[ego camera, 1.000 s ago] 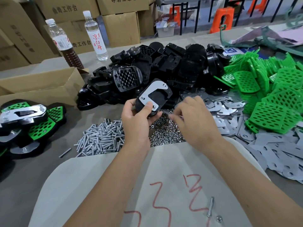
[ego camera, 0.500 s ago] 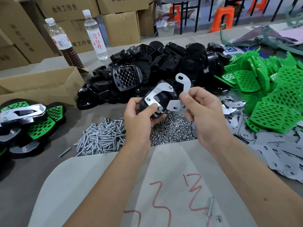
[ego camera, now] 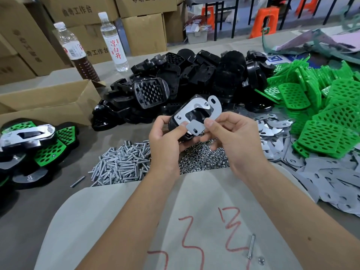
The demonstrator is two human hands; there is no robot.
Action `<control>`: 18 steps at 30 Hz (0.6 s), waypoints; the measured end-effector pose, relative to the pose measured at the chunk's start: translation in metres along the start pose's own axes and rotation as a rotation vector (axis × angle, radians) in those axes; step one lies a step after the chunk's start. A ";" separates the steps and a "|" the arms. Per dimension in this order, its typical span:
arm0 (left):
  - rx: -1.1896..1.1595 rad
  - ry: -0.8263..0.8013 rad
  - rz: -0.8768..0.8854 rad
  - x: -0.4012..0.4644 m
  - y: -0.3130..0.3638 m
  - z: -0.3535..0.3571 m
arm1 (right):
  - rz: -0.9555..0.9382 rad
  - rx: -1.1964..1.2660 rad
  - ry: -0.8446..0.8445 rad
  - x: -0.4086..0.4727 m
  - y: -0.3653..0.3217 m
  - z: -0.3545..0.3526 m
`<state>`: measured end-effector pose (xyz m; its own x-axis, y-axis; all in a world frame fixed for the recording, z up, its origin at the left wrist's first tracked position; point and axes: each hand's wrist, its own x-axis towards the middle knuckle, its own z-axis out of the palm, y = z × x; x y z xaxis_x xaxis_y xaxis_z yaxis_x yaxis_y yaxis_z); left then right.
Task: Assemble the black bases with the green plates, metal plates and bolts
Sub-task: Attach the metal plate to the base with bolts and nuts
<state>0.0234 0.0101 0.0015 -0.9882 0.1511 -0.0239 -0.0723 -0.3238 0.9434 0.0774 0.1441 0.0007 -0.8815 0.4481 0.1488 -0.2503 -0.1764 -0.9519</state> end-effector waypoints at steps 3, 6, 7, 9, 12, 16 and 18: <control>-0.005 -0.009 -0.005 -0.001 0.002 0.000 | 0.012 -0.014 0.003 0.001 0.001 0.000; -0.023 -0.051 -0.017 -0.001 0.004 -0.001 | 0.028 -0.022 -0.015 0.001 0.002 0.000; -0.030 -0.065 -0.023 -0.001 0.005 -0.001 | 0.030 -0.026 -0.018 0.000 0.002 0.000; -0.058 -0.080 -0.038 -0.001 0.006 -0.002 | 0.027 -0.028 -0.007 0.000 0.003 0.000; -0.093 -0.096 -0.060 0.000 0.006 -0.002 | 0.024 -0.027 0.026 0.001 0.004 0.000; -0.093 -0.102 -0.059 0.000 0.005 -0.001 | 0.019 -0.038 0.047 0.002 0.005 0.000; -0.077 -0.103 -0.049 0.000 0.003 -0.001 | 0.016 -0.064 0.064 0.002 0.006 -0.001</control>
<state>0.0230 0.0079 0.0044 -0.9644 0.2624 -0.0318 -0.1345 -0.3838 0.9136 0.0740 0.1445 -0.0052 -0.8574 0.5010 0.1176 -0.2084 -0.1291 -0.9695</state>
